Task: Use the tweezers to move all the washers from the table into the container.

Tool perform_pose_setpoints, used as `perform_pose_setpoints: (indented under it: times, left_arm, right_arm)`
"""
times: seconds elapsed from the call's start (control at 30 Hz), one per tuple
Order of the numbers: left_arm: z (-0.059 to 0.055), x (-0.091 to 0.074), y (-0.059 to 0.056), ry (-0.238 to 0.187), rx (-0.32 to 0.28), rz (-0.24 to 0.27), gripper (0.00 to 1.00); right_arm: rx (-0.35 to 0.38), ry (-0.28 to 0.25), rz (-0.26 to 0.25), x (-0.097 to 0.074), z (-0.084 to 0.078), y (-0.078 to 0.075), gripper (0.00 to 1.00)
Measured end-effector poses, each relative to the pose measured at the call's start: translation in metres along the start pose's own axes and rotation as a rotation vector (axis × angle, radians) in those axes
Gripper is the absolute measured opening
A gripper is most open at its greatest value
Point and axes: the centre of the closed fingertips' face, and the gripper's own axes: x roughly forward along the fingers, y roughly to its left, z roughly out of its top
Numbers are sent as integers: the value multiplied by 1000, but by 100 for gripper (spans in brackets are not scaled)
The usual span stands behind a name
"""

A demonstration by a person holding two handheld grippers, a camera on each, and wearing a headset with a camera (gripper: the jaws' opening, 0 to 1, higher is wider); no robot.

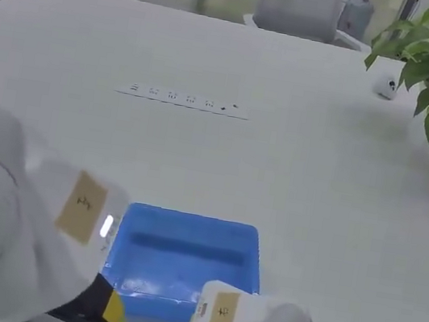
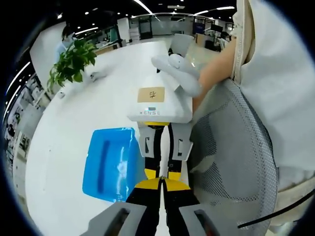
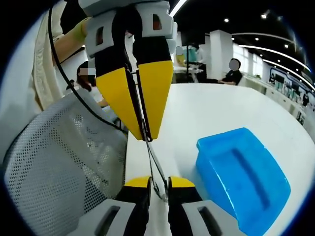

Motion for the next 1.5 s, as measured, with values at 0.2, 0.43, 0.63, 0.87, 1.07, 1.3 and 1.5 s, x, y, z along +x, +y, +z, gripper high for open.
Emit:
perform_pose_setpoints:
  times: [0.2, 0.43, 0.63, 0.87, 1.07, 1.3, 1.5]
  left_arm:
    - [0, 0, 0, -14, -1, -26, 0]
    - [7, 8, 8, -167, -142, 59, 2]
    - [1, -10, 2, -440, -475, 190, 48]
    - [-32, -59, 19, -697, -754, 563, 72]
    - [-51, -93, 32, -847, -880, 847, 81]
    - [-69, -112, 47, -832, -832, 1074, 95]
    - [-74, -91, 47, -731, -821, 1013, 99]
  right_arm:
    - [29, -63, 33, -8, 20, 2, 14]
    - [-27, 2, 26, -5, 13, 1, 4]
    - [93, -23, 5, -7, 13, -8, 3]
    - [210, -51, -10, -10, 12, -17, 3]
    - [288, -83, -4, -10, 13, -17, 3]
    - [463, -190, -5, -32, 23, -25, 3]
    - [573, -288, -70, -66, 30, -44, 3]
